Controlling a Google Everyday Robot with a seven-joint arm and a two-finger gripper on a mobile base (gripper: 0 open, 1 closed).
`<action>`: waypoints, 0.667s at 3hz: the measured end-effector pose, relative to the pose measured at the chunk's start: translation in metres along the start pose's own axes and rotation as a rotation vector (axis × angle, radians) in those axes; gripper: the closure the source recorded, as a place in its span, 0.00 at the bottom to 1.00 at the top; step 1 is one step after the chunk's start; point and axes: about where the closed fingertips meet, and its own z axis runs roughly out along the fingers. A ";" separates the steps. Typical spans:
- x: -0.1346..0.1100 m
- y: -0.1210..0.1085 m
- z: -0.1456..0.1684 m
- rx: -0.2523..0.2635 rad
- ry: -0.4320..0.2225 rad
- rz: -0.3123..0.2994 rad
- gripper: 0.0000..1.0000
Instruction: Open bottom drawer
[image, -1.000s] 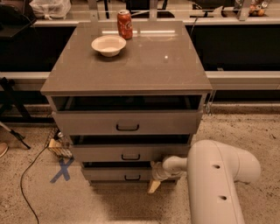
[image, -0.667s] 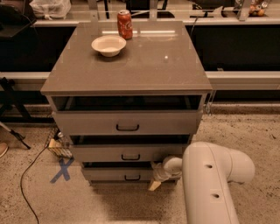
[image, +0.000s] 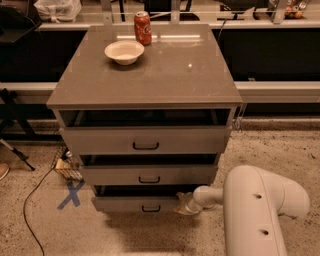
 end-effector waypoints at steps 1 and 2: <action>-0.001 -0.001 -0.003 0.000 0.000 0.000 0.89; -0.005 -0.002 -0.009 0.000 0.000 0.000 1.00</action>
Offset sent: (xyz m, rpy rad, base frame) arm 0.0000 0.0000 0.0022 0.0000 0.0000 0.0000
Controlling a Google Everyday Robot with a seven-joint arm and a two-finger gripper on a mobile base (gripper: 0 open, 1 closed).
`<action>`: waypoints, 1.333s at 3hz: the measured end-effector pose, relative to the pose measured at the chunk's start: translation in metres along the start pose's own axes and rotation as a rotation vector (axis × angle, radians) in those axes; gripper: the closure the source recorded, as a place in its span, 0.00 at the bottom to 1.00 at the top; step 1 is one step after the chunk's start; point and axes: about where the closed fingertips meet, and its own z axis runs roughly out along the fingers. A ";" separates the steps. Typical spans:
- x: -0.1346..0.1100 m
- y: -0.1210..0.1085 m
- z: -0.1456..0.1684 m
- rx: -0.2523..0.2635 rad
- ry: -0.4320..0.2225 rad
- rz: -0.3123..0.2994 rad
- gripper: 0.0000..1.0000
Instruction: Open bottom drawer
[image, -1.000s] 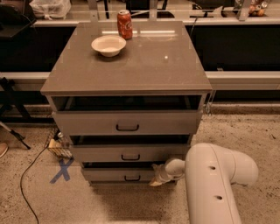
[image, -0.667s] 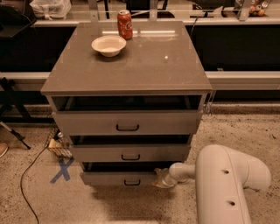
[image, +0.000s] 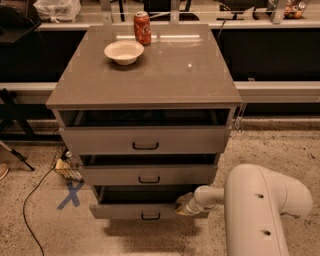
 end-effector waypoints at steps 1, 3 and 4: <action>0.000 0.000 0.000 0.000 0.000 0.000 1.00; 0.018 0.023 -0.010 -0.016 -0.008 0.045 1.00; 0.018 0.023 -0.010 -0.016 -0.008 0.045 1.00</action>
Offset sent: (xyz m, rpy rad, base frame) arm -0.0788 -0.0506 -0.0260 0.0626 0.0942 -0.0933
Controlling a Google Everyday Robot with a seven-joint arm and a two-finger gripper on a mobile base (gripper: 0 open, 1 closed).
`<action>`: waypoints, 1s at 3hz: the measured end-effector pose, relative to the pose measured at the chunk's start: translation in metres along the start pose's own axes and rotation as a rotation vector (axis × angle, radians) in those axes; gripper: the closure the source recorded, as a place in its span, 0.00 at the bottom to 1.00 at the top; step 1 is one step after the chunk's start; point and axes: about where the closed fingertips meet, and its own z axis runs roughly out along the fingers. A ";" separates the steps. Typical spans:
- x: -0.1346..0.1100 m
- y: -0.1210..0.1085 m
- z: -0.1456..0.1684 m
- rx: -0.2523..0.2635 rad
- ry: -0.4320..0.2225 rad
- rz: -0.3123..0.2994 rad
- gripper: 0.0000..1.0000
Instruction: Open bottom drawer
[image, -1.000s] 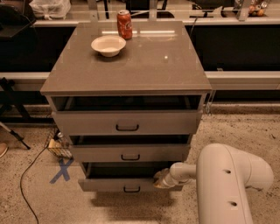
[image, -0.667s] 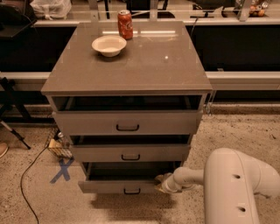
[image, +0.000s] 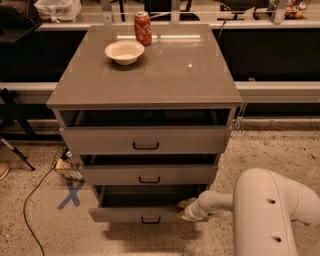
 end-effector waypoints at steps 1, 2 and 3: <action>0.000 0.000 0.000 0.000 0.000 0.000 0.81; 0.000 0.000 0.000 0.000 0.000 0.000 0.58; 0.000 0.000 0.000 0.000 0.000 0.000 0.34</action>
Offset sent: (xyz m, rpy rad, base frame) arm 0.0000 0.0000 0.0000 0.0000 0.0000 0.0000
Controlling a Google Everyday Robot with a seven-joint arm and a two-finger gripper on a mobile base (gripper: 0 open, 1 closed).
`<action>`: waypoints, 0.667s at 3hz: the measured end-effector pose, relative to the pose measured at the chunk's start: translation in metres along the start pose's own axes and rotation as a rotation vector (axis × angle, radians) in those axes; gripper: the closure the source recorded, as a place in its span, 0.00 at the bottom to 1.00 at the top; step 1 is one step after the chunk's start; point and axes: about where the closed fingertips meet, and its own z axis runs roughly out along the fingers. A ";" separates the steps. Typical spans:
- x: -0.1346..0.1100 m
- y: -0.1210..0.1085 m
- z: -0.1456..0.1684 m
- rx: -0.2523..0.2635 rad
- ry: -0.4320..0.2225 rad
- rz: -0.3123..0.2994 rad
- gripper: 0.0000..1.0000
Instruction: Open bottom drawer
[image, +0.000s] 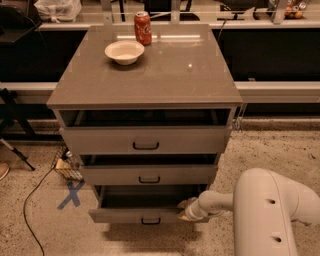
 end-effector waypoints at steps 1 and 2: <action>0.000 0.000 0.000 0.000 0.000 0.000 0.11; 0.000 0.000 0.000 0.000 0.000 0.000 0.00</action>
Offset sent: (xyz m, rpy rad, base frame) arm 0.0000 0.0000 0.0000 0.0000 0.0000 0.0000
